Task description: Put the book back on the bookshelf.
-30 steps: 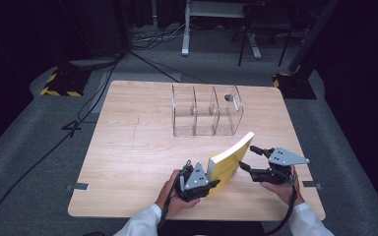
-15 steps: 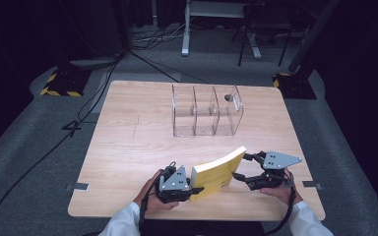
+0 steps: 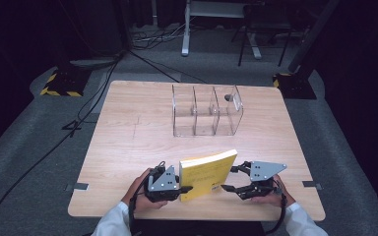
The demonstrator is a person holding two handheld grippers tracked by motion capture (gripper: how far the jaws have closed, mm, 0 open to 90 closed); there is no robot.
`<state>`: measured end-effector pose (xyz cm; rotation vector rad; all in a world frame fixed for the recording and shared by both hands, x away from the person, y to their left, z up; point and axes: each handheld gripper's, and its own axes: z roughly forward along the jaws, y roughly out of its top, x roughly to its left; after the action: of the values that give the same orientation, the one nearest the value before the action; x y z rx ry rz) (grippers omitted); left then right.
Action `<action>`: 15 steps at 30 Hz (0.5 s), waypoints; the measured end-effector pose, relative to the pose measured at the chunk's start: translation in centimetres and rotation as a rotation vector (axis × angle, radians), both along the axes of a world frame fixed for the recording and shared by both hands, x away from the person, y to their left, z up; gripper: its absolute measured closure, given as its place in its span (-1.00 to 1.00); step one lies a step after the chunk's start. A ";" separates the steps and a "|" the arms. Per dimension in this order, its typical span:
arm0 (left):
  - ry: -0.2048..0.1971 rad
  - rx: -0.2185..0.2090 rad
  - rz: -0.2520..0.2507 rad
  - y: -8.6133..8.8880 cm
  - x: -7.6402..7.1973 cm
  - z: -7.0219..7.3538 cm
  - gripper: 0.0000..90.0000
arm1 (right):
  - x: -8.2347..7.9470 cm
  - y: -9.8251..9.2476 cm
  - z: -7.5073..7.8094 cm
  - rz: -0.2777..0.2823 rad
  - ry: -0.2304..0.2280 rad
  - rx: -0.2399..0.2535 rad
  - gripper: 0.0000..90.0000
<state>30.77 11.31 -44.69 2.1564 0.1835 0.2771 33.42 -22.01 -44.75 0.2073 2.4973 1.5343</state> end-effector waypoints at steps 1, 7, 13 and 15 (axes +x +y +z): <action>-0.002 0.003 0.006 0.1 0.0 0.0 0.53 | 0.0 0.0 0.0 0.004 0.001 0.005 -0.03; -0.003 -0.002 0.071 0.7 0.0 -0.3 0.35 | -0.3 -0.2 0.0 0.039 0.009 0.017 0.14; 0.034 -0.048 0.111 1.3 -0.1 -1.5 0.33 | -0.9 -0.1 0.2 0.098 0.005 0.028 0.32; 0.041 -0.056 0.107 1.3 -0.1 -1.7 0.32 | -1.3 0.4 0.4 0.122 -0.007 0.026 0.35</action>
<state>30.68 12.64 -46.35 2.1010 0.3277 0.2860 32.09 -21.65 -44.34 0.0538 2.5284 1.6108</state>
